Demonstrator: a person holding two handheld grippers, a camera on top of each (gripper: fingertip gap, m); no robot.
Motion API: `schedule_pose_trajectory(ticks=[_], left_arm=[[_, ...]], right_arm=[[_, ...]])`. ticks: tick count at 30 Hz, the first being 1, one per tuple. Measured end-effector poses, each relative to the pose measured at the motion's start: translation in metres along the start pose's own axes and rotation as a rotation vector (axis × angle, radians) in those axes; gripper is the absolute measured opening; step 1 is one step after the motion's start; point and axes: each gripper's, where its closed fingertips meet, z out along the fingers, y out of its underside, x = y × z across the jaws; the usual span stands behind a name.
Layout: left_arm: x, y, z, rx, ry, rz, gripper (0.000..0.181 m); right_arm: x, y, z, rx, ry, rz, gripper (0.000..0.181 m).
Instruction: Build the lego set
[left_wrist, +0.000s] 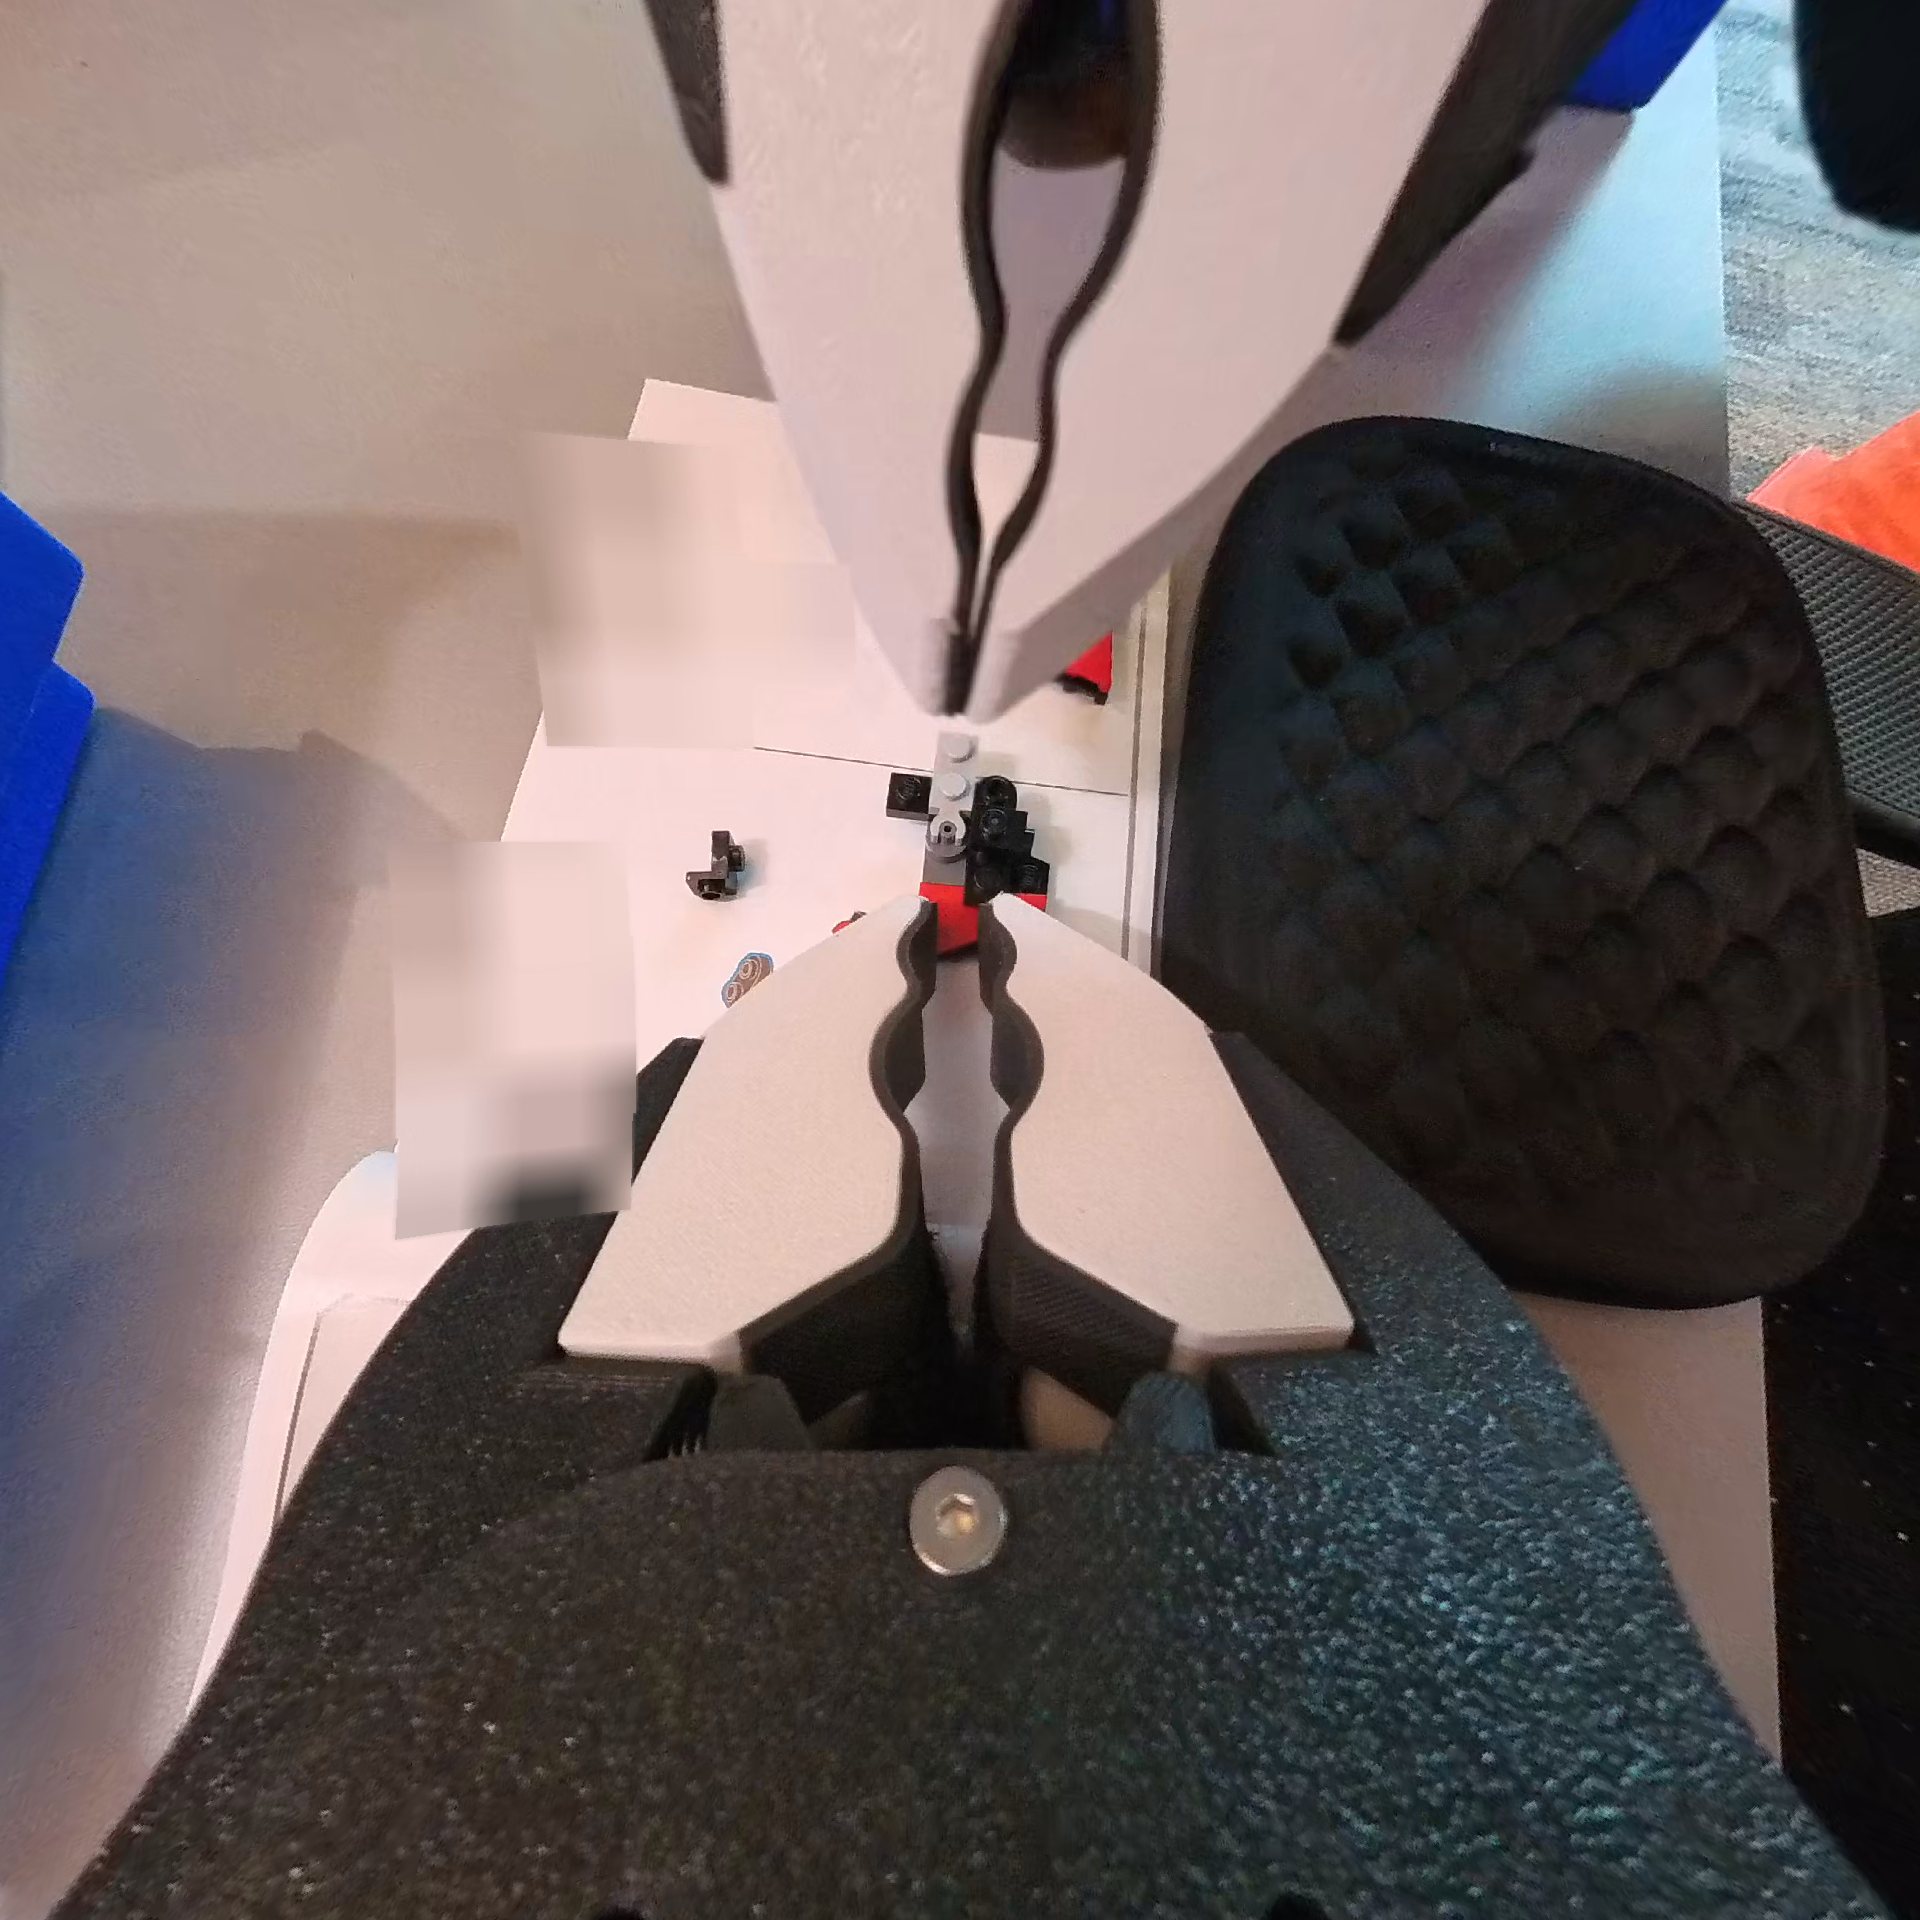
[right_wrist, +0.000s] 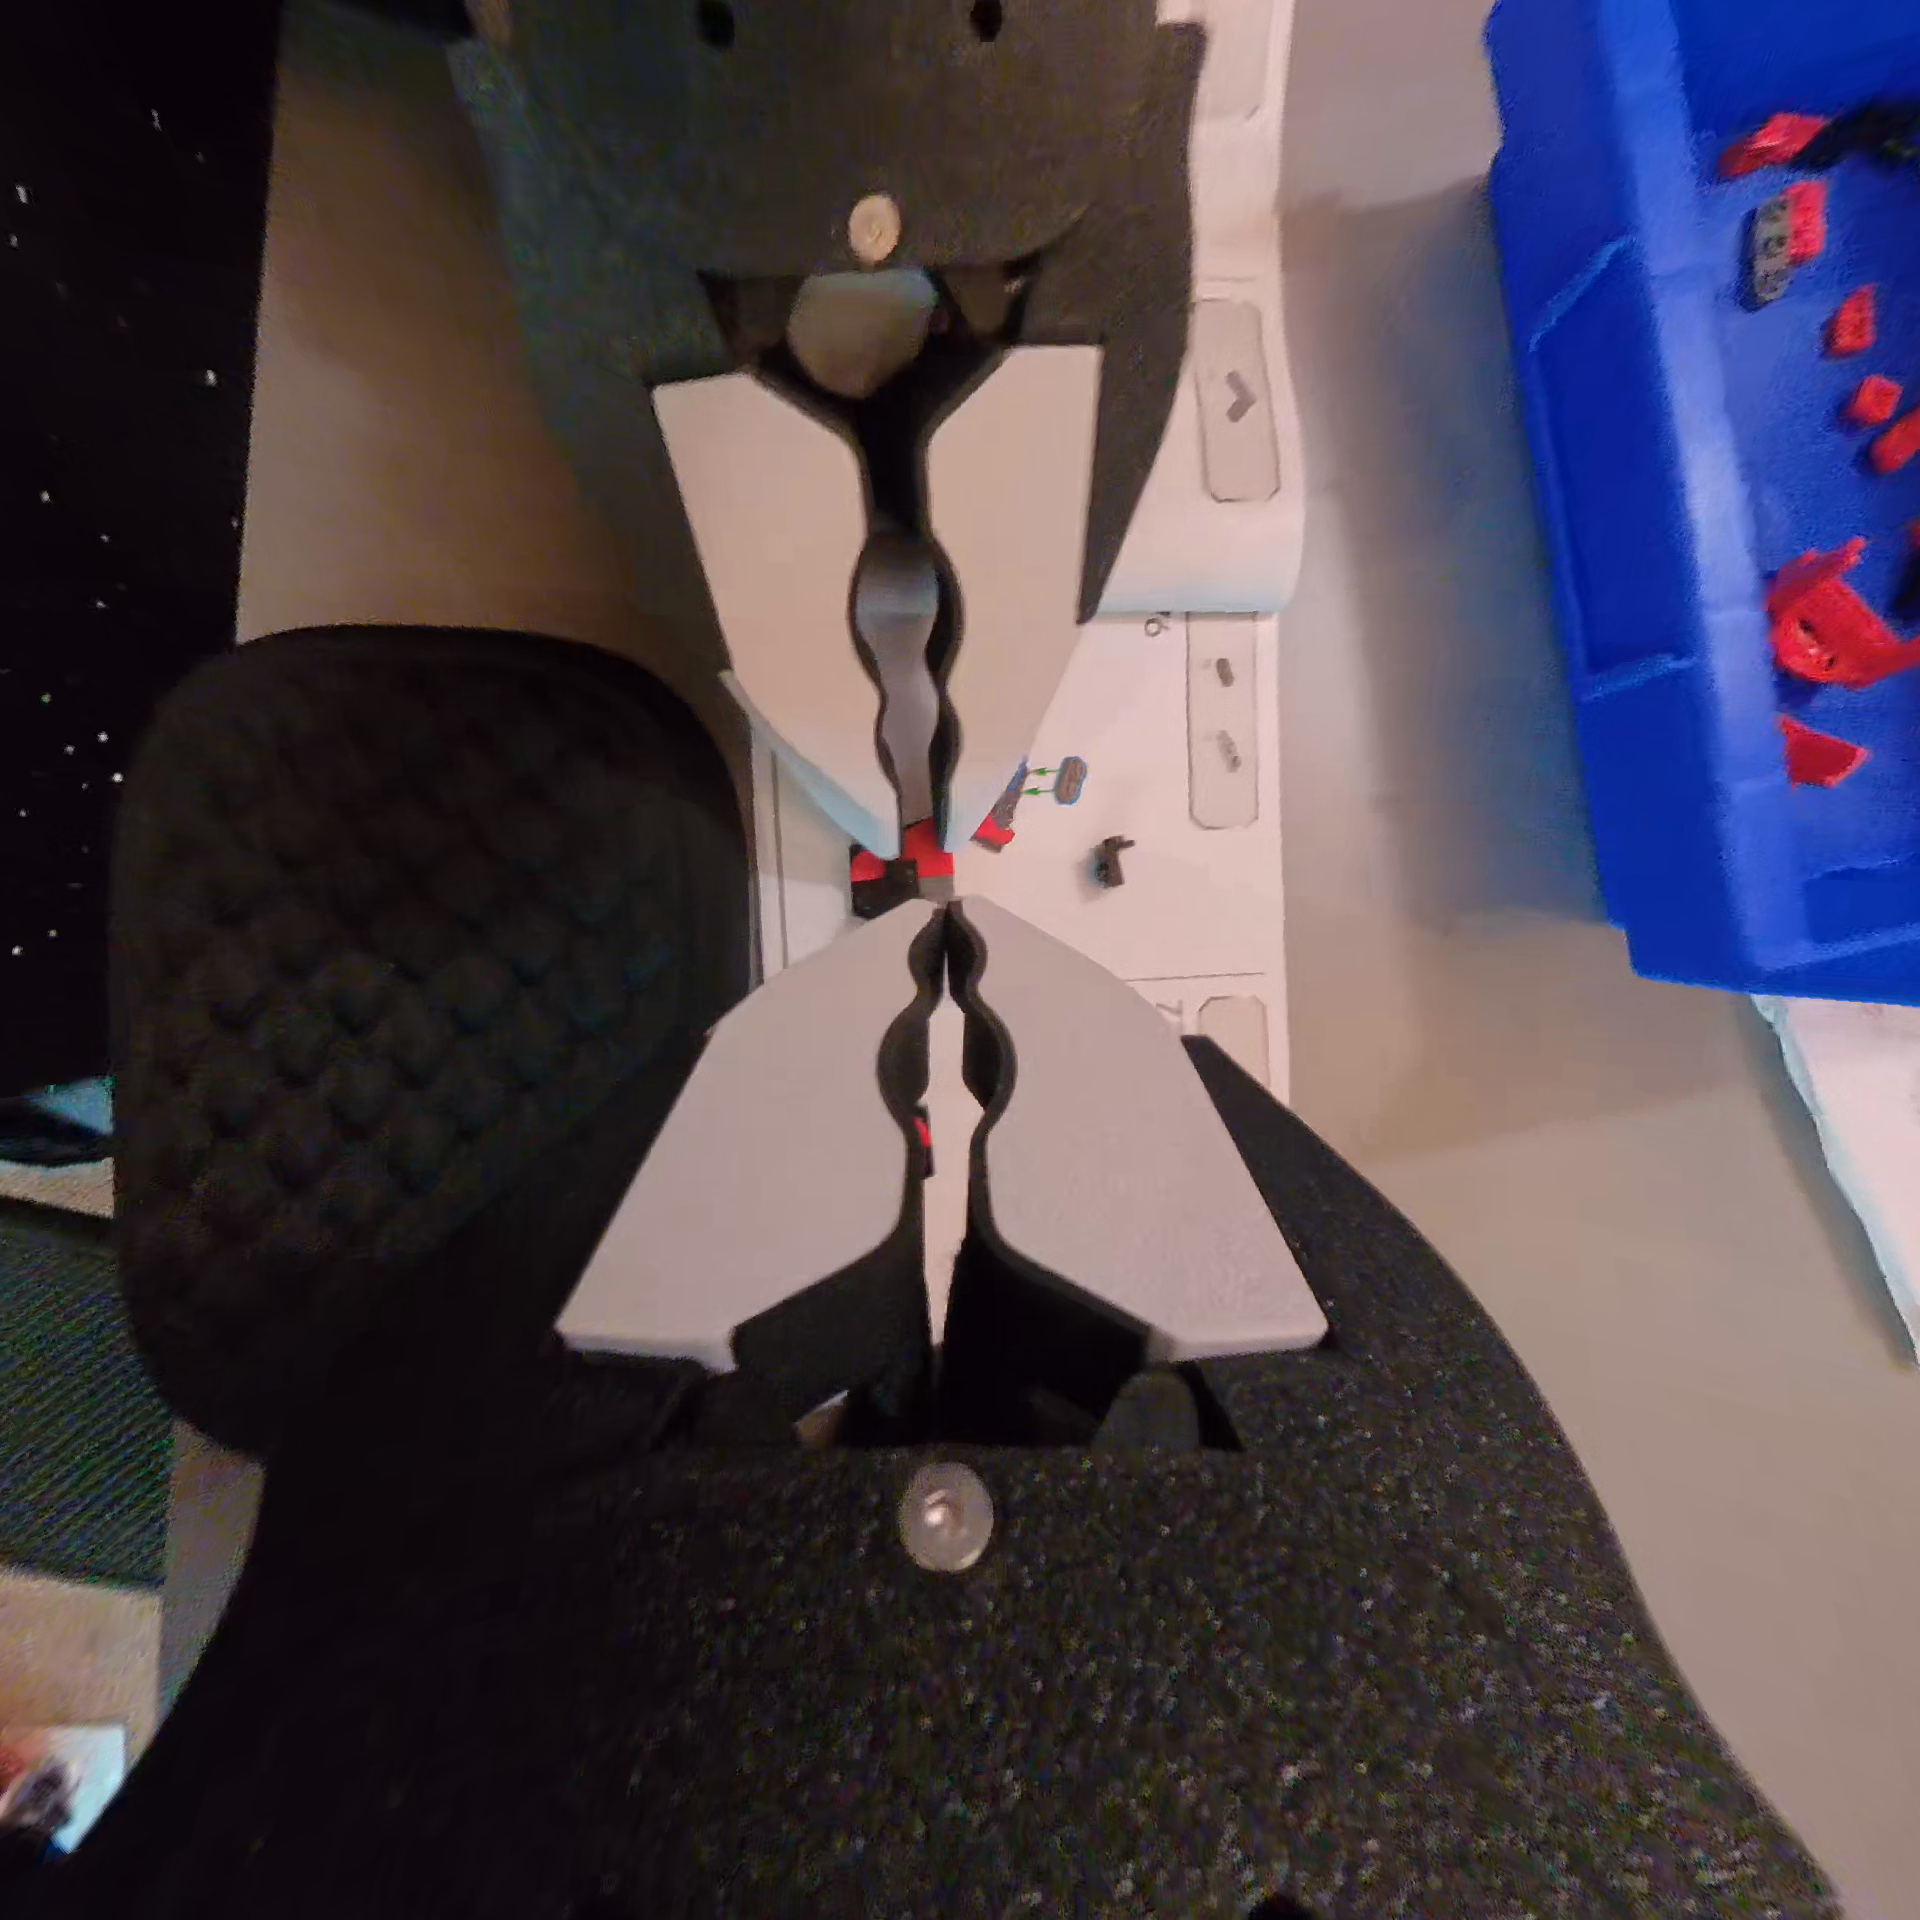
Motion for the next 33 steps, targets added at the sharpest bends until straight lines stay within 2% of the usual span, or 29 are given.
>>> schedule_pose_trajectory(ticks=[7,20,22,23,24,27,30,33], left_arm=[[0.000,0.000,0.000,0.000,-0.002,0.002,0.007],[0.000,0.000,0.000,0.000,-0.001,0.002,0.006],[0.001,0.000,0.000,0.001,0.013,0.002,0.009],[0.002,0.000,-0.001,0.002,0.019,0.002,0.011],[0.002,0.000,-0.001,0.003,0.017,0.001,0.015],[0.002,-0.001,-0.002,0.007,0.014,0.008,0.021],[0.001,0.000,-0.004,0.005,-0.001,0.028,0.028],[0.001,0.001,-0.005,-0.001,-0.001,0.030,0.033]], right_arm=[[-0.010,0.013,0.022,-0.105,-0.024,-0.003,0.000],[-0.009,0.018,0.023,-0.208,-0.041,-0.003,0.000],[-0.006,0.018,0.021,-0.181,-0.008,-0.006,0.000],[-0.004,0.014,0.015,-0.119,0.005,0.021,0.006],[-0.003,0.009,0.007,-0.041,0.010,0.070,0.027],[0.003,0.017,-0.020,0.082,0.088,0.193,0.050],[-0.002,0.038,-0.034,0.098,0.180,0.240,0.059],[-0.010,0.053,-0.036,0.122,0.223,0.307,0.059]])
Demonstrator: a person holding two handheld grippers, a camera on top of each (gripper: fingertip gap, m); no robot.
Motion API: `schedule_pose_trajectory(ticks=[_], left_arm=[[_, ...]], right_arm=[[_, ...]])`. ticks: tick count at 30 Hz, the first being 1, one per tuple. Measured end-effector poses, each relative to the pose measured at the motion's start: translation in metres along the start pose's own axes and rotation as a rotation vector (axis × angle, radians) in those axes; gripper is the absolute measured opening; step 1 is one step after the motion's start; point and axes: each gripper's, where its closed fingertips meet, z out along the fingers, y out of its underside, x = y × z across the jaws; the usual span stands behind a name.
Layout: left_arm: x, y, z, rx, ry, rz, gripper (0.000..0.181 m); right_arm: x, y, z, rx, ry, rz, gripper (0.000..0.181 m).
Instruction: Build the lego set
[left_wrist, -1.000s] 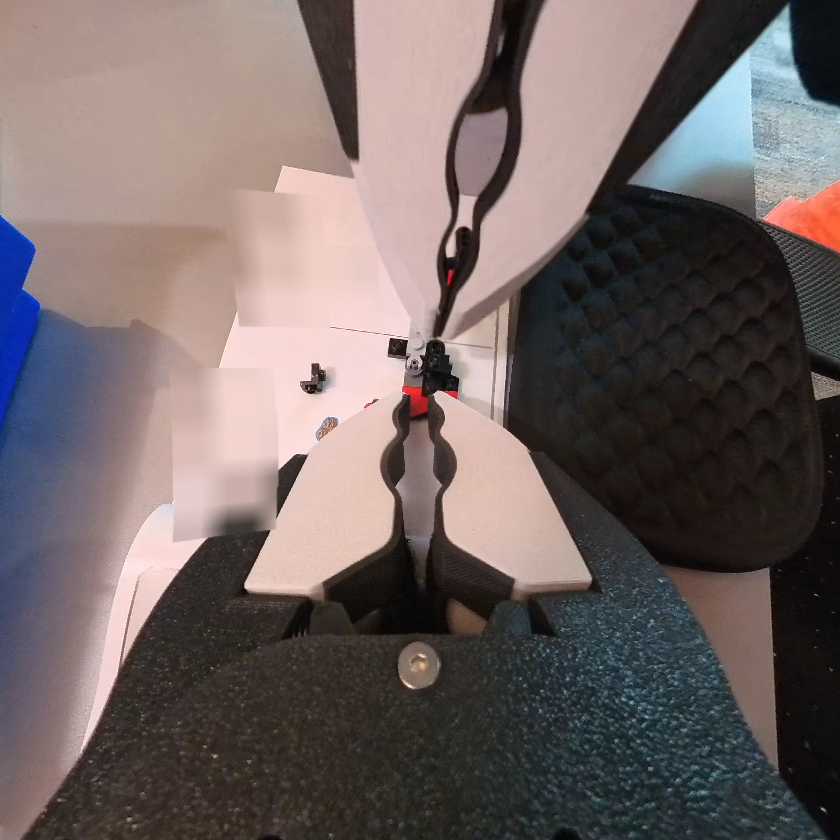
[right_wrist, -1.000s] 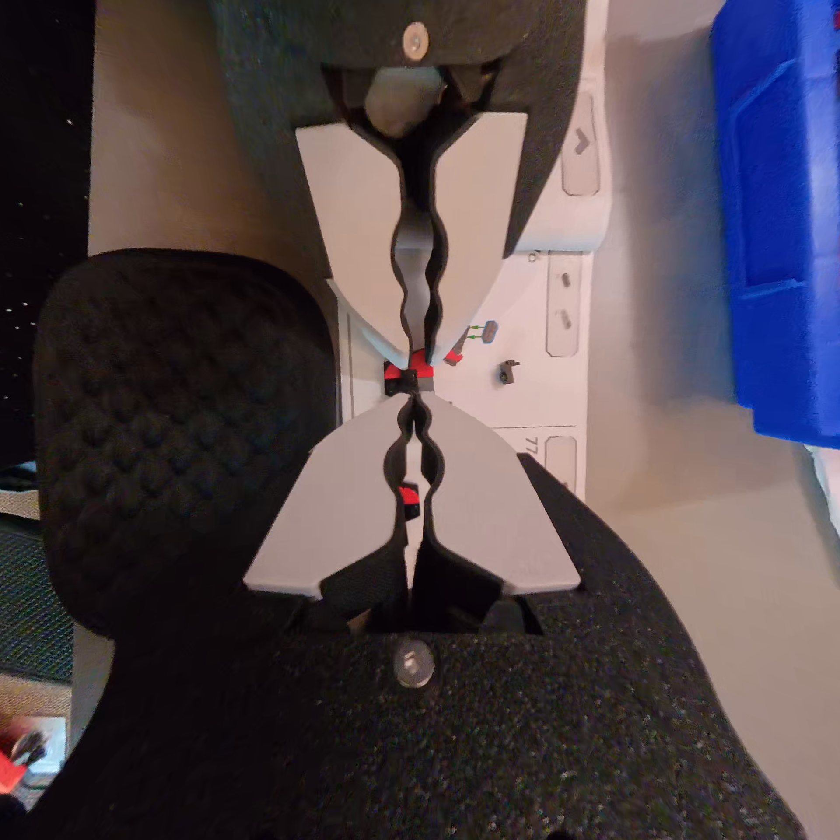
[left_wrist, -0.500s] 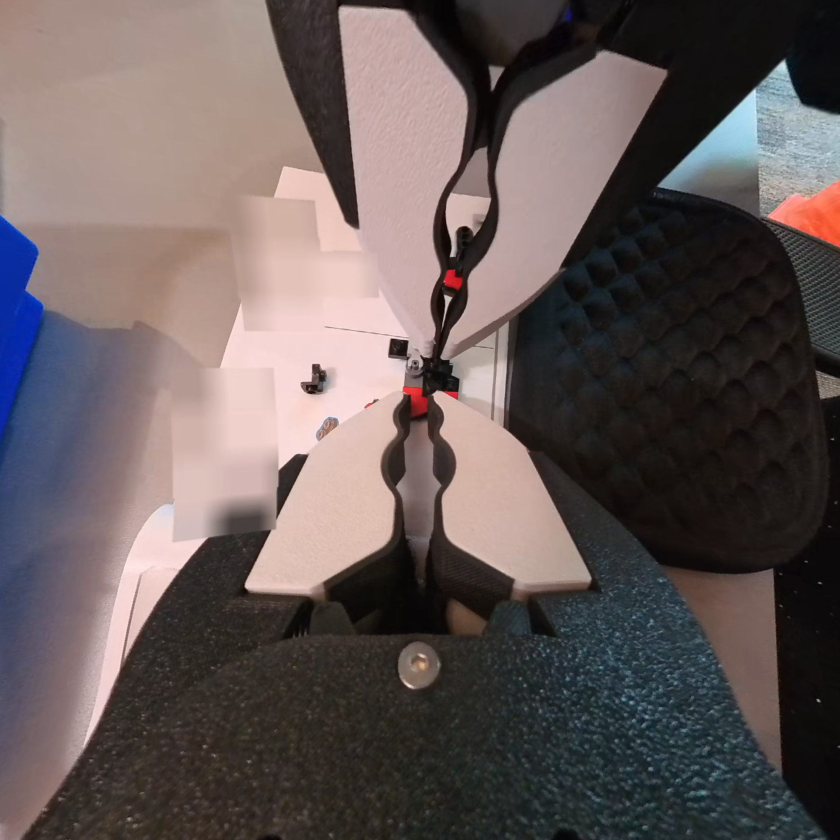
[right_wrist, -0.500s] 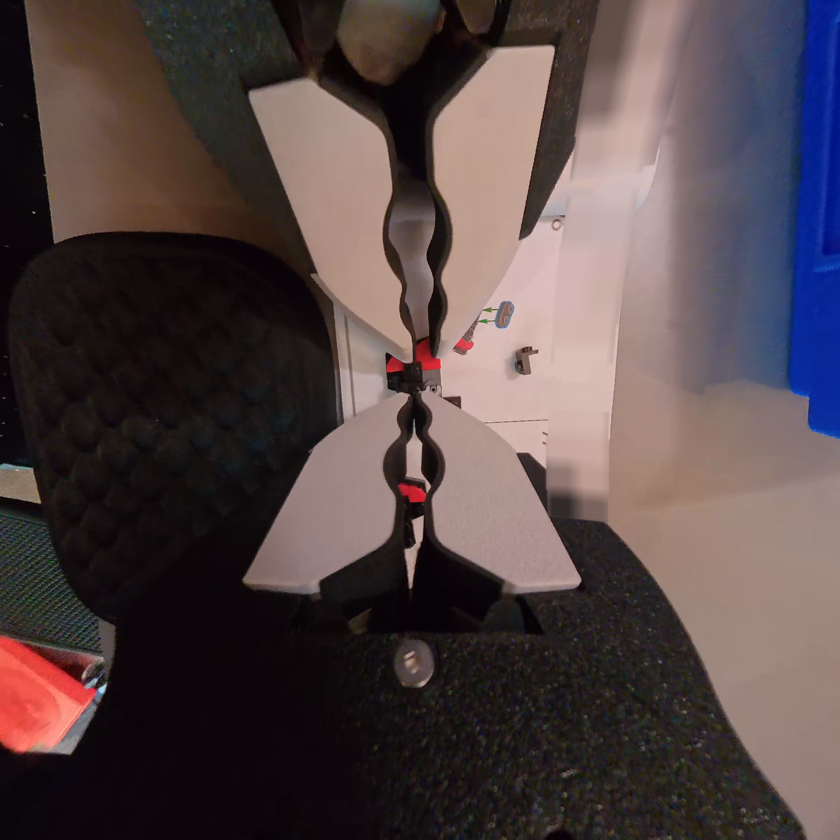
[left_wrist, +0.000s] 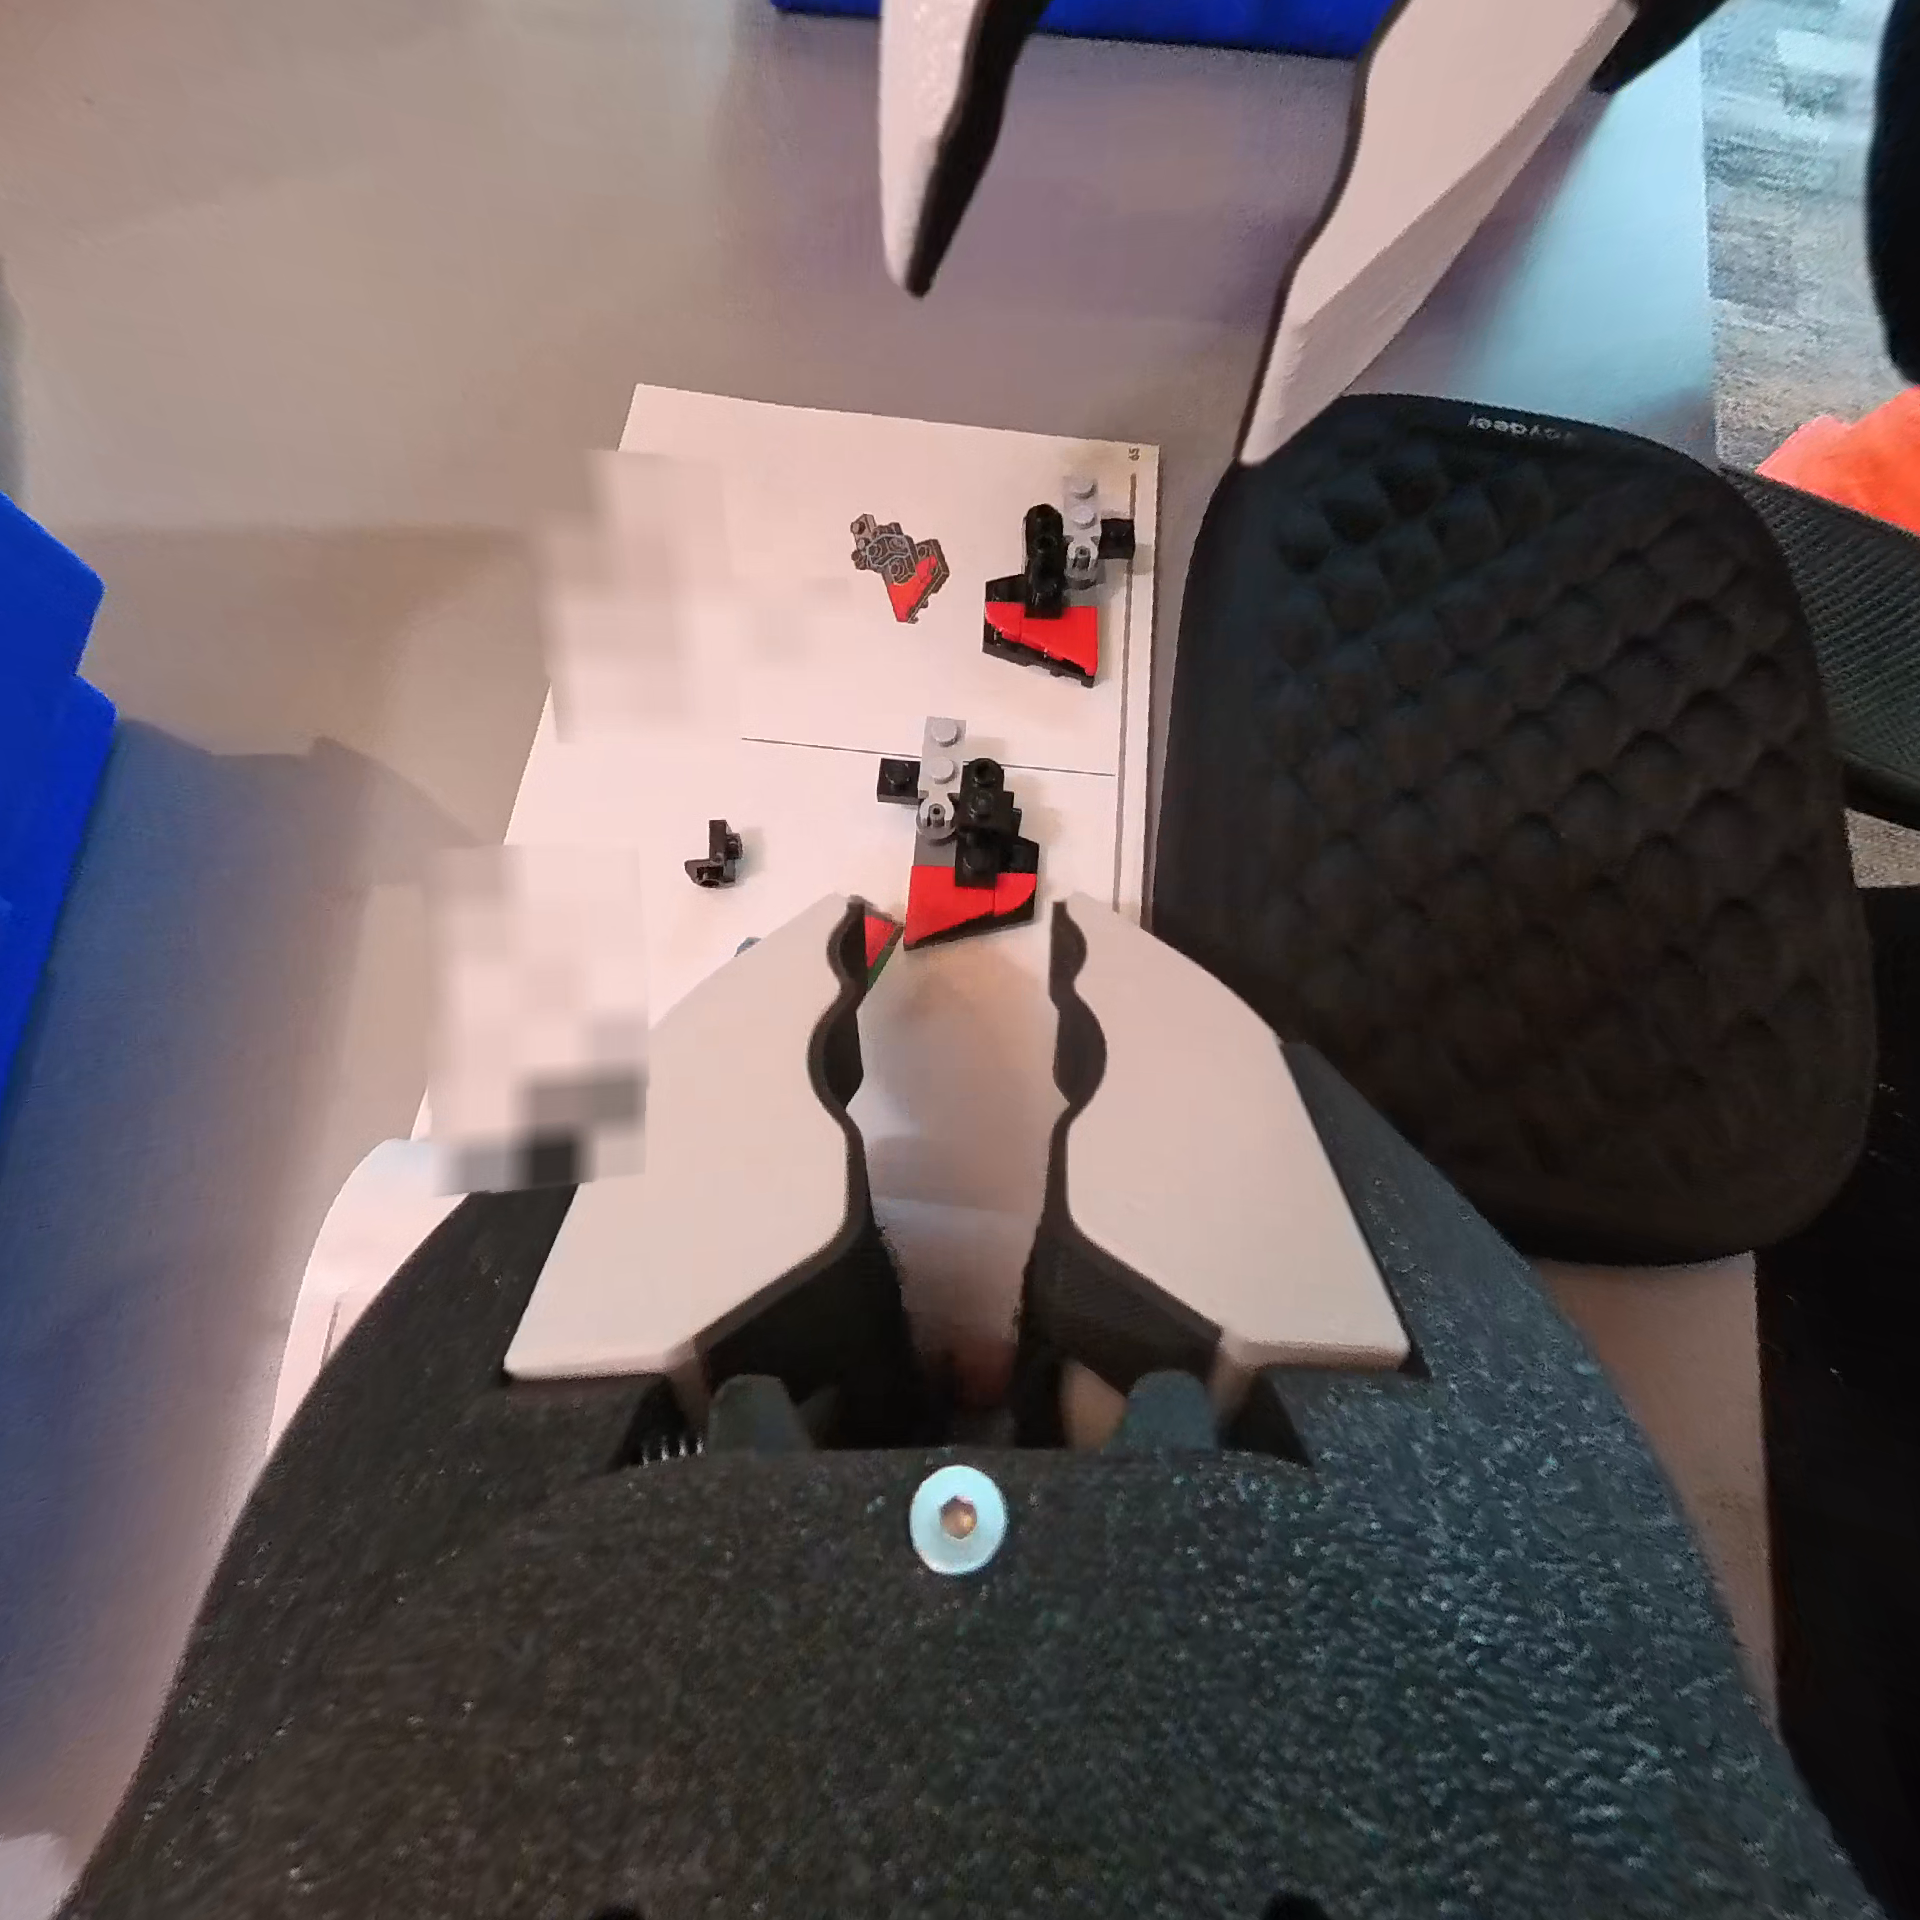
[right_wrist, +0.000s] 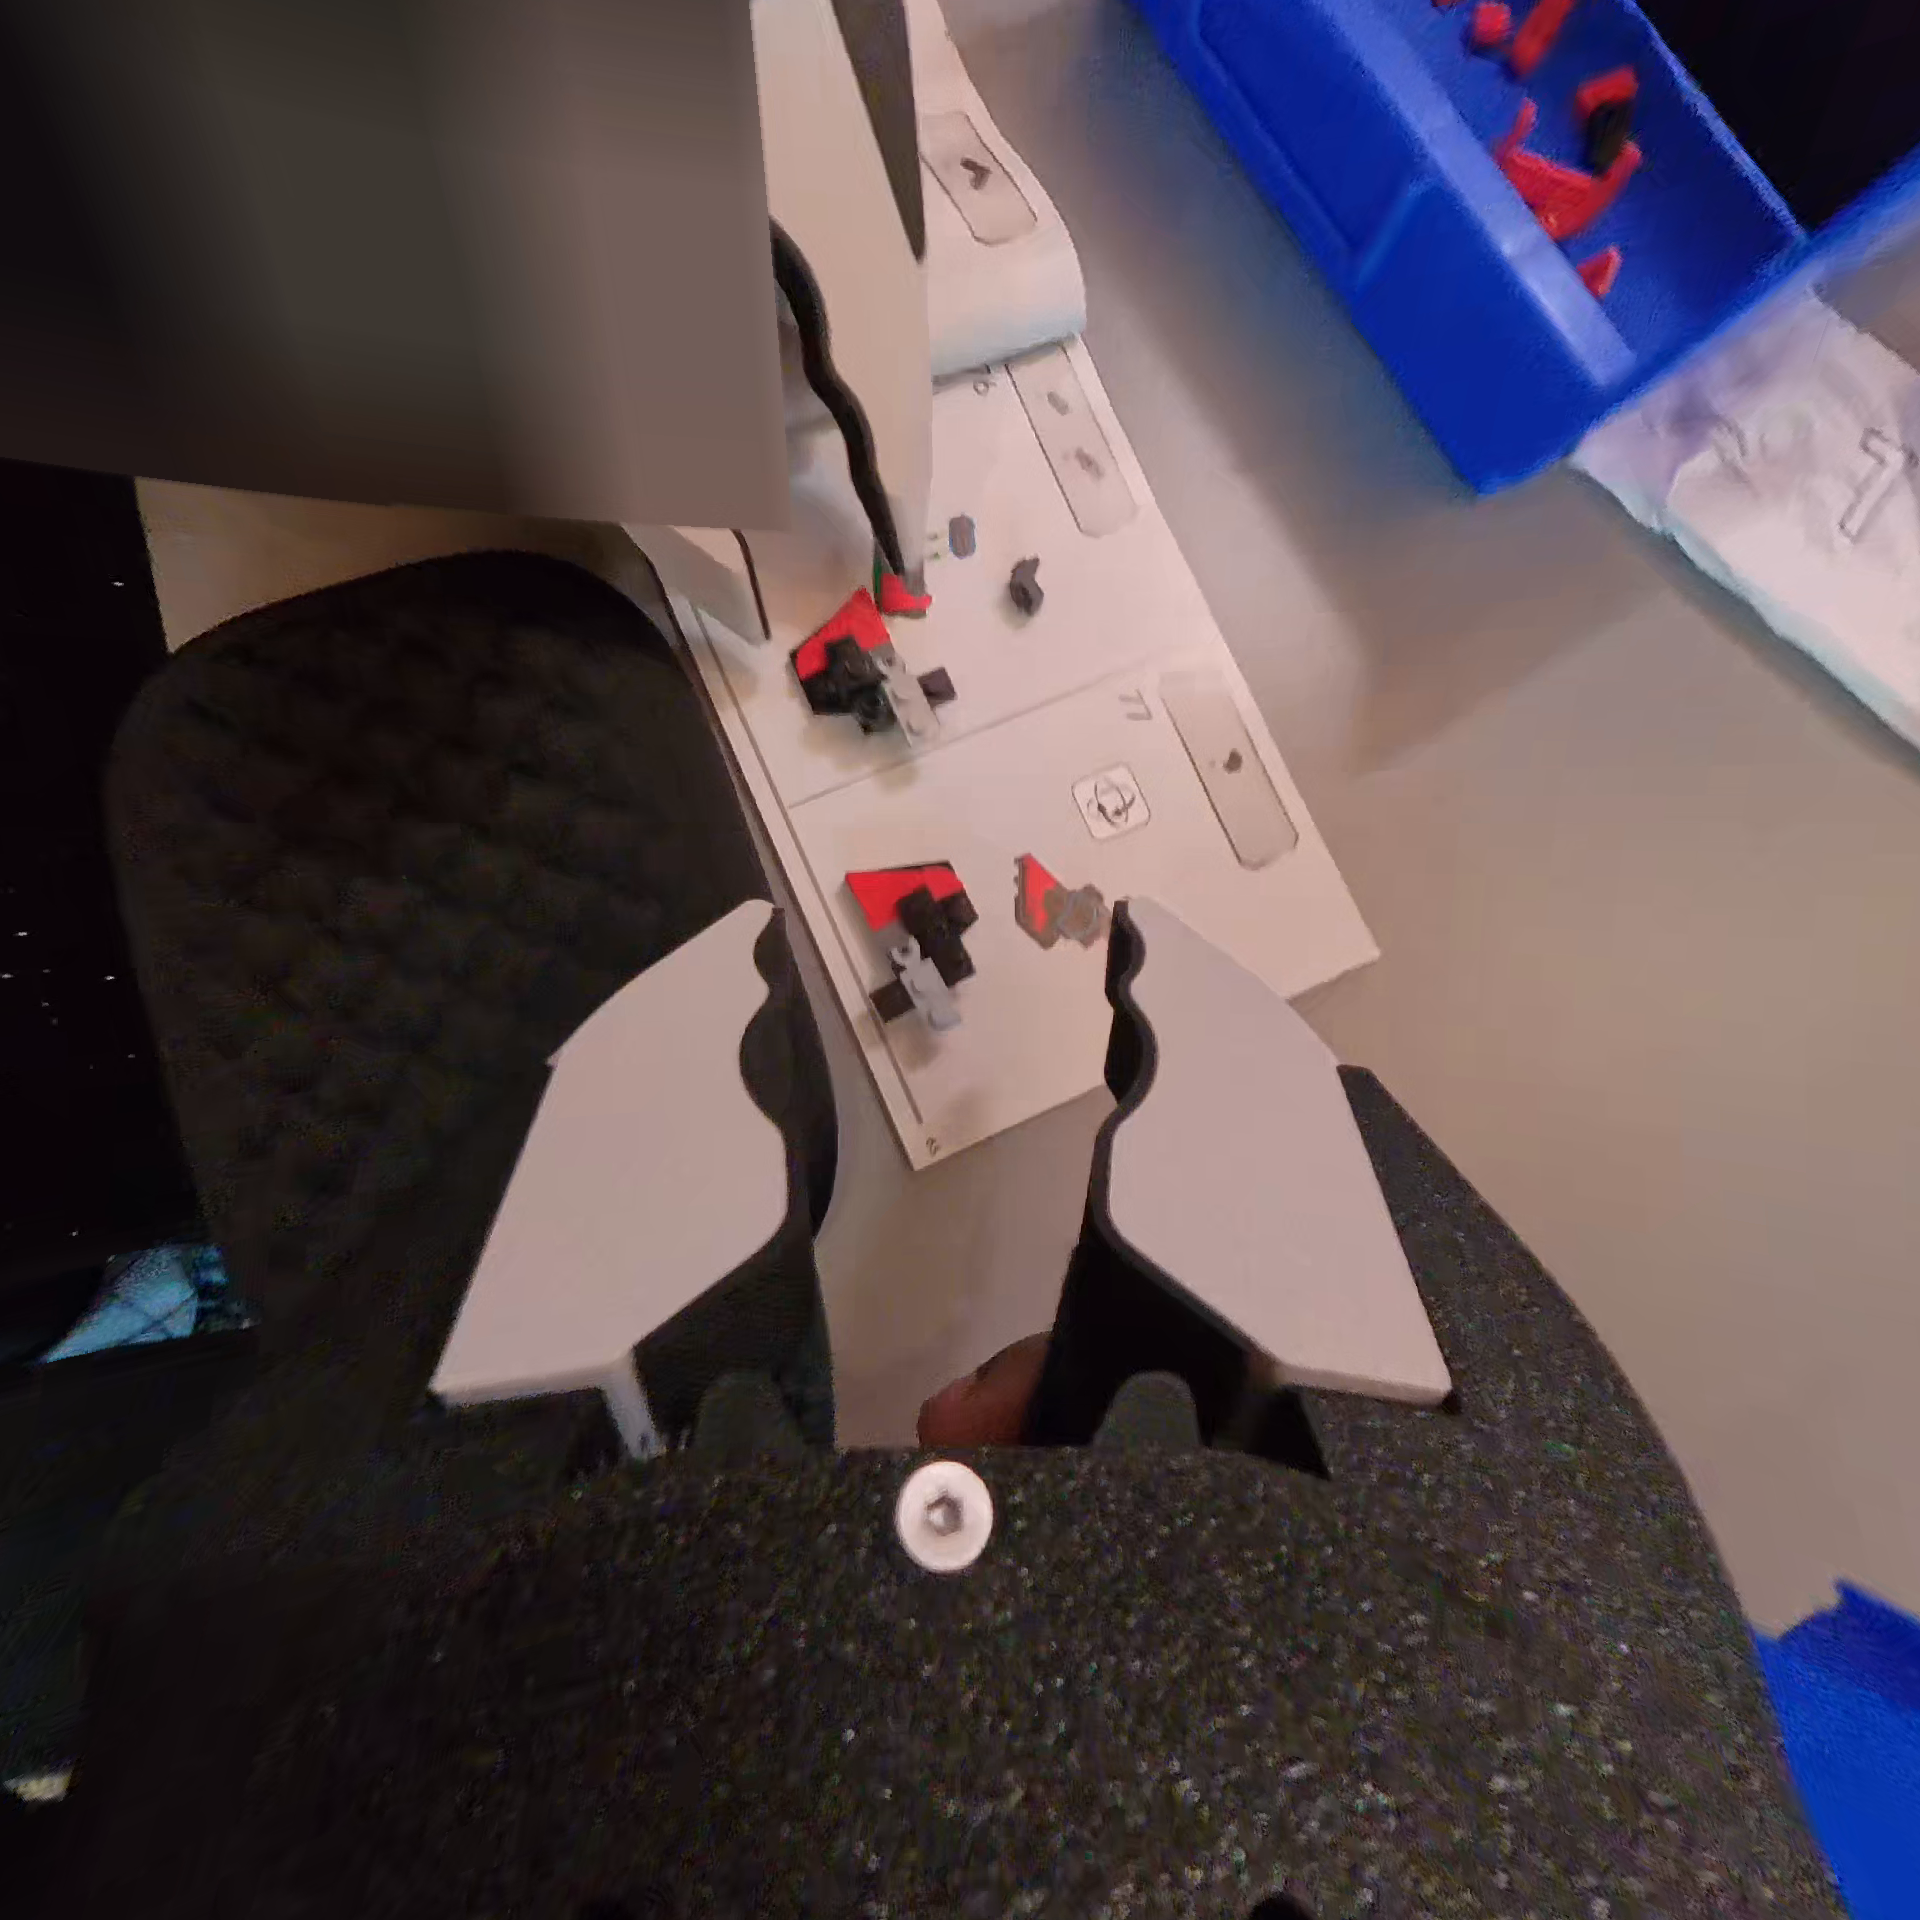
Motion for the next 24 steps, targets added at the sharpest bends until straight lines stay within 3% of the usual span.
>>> schedule_pose_trajectory(ticks=[6,12,18,24], left_arm=[[0.000,-0.008,-0.006,0.057,0.001,0.008,0.031],[-0.002,-0.004,-0.004,0.044,0.015,-0.029,0.031],[-0.006,-0.004,-0.003,0.045,0.012,-0.063,0.031],[-0.016,-0.013,-0.014,0.136,-0.031,-0.092,0.027]], right_arm=[[0.001,0.012,0.000,0.070,0.084,0.071,0.054],[-0.002,0.006,0.008,0.124,0.052,0.075,0.053],[-0.009,-0.010,0.029,0.097,-0.038,0.027,0.054],[-0.017,-0.024,0.062,0.005,-0.117,-0.058,0.055]])
